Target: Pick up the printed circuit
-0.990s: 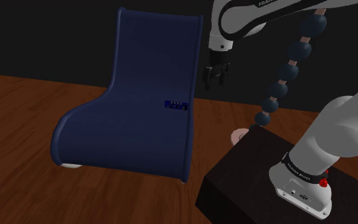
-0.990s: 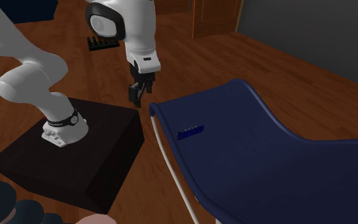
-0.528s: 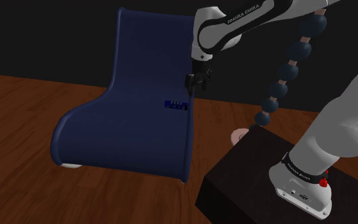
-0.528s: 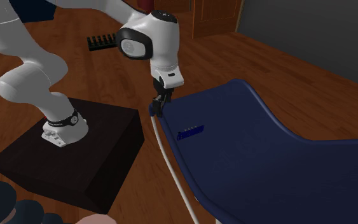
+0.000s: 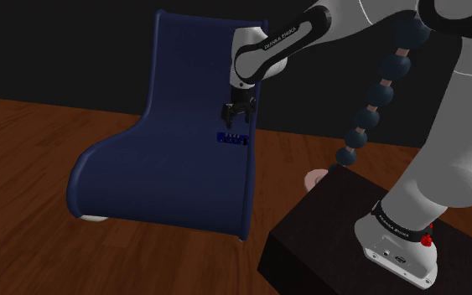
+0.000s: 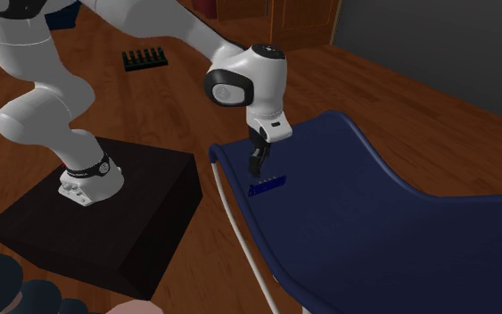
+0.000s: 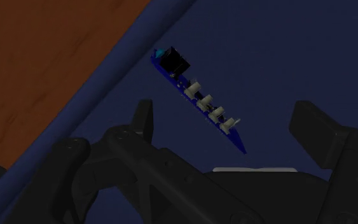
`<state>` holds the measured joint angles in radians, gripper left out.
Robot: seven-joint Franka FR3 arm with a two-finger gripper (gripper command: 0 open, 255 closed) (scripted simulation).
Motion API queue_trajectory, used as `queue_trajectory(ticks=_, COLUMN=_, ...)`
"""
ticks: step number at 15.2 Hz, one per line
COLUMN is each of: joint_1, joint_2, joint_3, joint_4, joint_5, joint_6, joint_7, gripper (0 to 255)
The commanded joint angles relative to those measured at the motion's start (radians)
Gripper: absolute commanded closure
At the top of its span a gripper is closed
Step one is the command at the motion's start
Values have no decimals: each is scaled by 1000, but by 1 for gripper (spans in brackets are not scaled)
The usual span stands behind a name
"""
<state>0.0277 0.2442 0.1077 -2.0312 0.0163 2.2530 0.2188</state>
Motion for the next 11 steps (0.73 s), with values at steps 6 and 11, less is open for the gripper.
queue_trajectory(ticks=6, joint_1=10, joint_2=148, joint_3=-5, joint_4=89, joint_5=-14, joint_6=77, joint_7=15, gripper=0)
queue_trajectory(ticks=11, joint_1=11, joint_2=179, joint_3=-7, joint_4=82, joint_5=-17, joint_6=115, joint_7=15, gripper=0)
